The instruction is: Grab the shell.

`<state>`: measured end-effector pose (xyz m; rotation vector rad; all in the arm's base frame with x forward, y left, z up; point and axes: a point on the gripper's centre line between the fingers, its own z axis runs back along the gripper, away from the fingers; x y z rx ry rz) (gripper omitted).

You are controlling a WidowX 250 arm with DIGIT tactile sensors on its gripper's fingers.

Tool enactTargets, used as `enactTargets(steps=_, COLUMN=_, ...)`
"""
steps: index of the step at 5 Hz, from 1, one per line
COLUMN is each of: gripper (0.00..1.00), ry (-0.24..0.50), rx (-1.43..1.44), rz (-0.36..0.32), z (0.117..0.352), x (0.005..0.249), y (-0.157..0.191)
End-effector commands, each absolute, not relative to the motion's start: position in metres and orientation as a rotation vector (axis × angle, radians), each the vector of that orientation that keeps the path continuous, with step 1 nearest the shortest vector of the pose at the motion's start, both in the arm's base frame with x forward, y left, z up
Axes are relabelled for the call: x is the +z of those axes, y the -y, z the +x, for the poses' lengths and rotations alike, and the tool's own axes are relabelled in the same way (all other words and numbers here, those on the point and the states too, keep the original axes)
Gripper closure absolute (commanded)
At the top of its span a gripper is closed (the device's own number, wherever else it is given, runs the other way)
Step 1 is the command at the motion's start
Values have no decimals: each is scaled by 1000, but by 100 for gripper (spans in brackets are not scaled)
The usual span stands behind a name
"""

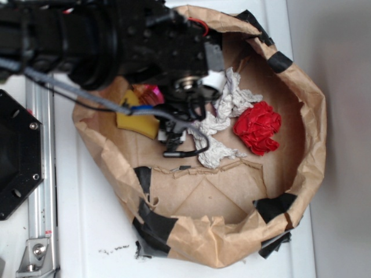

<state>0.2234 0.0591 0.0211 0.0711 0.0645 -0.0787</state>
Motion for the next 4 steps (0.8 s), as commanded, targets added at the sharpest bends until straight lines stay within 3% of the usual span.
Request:
enactTargets(steps=1, gripper=0, ry=-104, rx=-77, rz=68, z=205, x=26, y=-76)
enactTargets(steps=2, gripper=0, ry=-125, rx=-40, rz=66, z=203, x=22, y=-85)
enactTargets(steps=3, gripper=100, ry=-144, rx=18, rz=79, z=203, x=11, y=-96)
enactTargets(steps=4, gripper=100, ry=-130, rx=16, rz=92, z=205, x=15, y=-94)
